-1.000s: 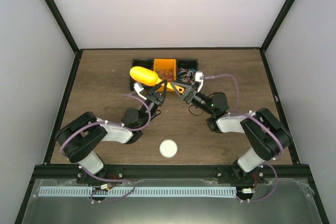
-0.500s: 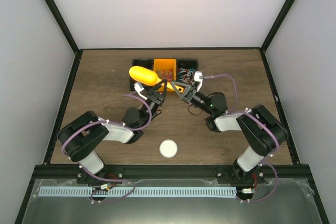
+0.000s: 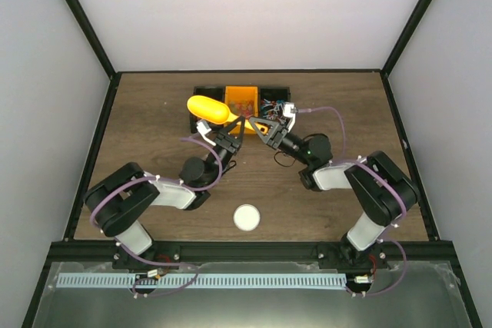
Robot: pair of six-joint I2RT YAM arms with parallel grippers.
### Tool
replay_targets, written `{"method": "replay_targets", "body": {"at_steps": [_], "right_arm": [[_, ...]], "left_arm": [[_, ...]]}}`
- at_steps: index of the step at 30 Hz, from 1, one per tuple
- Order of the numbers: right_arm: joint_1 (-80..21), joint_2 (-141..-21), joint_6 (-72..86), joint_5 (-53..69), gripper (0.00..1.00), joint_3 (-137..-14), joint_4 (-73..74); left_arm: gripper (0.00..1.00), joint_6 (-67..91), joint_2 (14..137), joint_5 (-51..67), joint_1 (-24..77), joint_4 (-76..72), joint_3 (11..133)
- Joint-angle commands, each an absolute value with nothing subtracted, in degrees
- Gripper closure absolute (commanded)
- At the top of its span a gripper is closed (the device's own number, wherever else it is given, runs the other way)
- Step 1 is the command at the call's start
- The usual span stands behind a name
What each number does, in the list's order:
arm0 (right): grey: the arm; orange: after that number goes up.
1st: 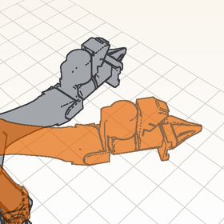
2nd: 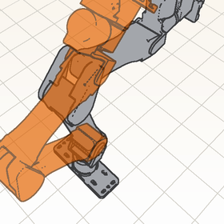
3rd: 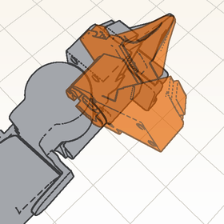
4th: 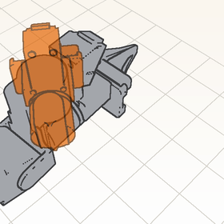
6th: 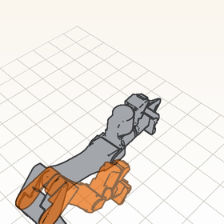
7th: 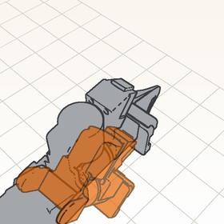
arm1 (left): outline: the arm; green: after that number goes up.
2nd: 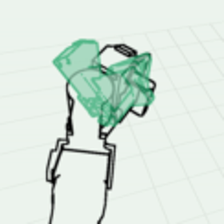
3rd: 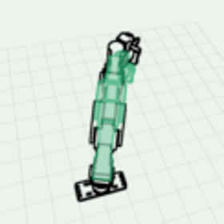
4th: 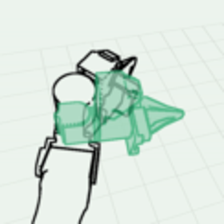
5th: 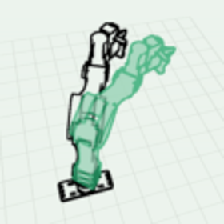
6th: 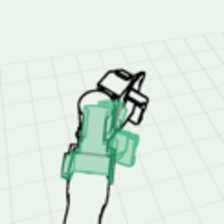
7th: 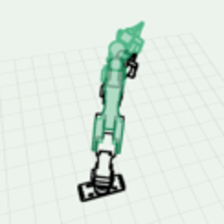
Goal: Pack the candies
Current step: Adjust the spatula.
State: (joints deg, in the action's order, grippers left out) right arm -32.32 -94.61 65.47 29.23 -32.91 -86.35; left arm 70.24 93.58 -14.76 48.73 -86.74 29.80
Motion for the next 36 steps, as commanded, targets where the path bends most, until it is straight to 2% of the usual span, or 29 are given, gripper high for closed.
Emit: {"method": "replay_targets", "body": {"at_steps": [1,3,5,6,8,10,14,18,21,36], "right_arm": [[-31.9,-92.4,62.9,33.9,0.97,-35.2,-78.8],[-31.9,-91.1,60.9,35.0,0.97,-36.3,-73.7],[-31.9,-90.0,59.0,35.7,0.96,-37.5,-68.7],[-31.9,-89.8,58.1,36.1,0.94,-37.9,-67.4],[-31.9,-90.0,57.6,37.0,0.80,-38.0,-67.9],[-31.9,-90.9,58.1,37.9,0.77,-37.9,-70.3],[-31.9,-93.1,60.8,38.6,0.75,-38.1,-74.8],[-32.0,-94.9,62.9,37.8,0.56,-37.6,-79.0],[-32.1,-95.9,64.5,36.5,0.51,-36.9,-82.8],[-33.1,-104.4,72.3,29.5,0.52,-37.2,-101.6]], "left_arm": [[0.69,70.7,93.2,-12.9,48.6,-96.3,30.7],[0.66,70.6,93.4,-12.7,48.6,-96.7,30.8],[0.75,71.0,94.0,-12.5,48.6,-97.0,31.1],[0.79,71.4,94.3,-12.5,48.6,-97.1,31.2],[0.85,72.0,94.6,-12.5,48.6,-97.0,31.6],[0.89,72.8,95.3,-12.3,48.6,-97.3,32.2],[0.91,73.4,96.2,-12.1,48.6,-98.5,33.2],[0.91,72.8,95.6,-13.2,48.6,-98.3,33.2],[0.91,72.0,95.3,-14.2,48.6,-98.4,33.3],[0.90,71.0,95.9,-16.1,48.9,-101.3,33.2]]}}
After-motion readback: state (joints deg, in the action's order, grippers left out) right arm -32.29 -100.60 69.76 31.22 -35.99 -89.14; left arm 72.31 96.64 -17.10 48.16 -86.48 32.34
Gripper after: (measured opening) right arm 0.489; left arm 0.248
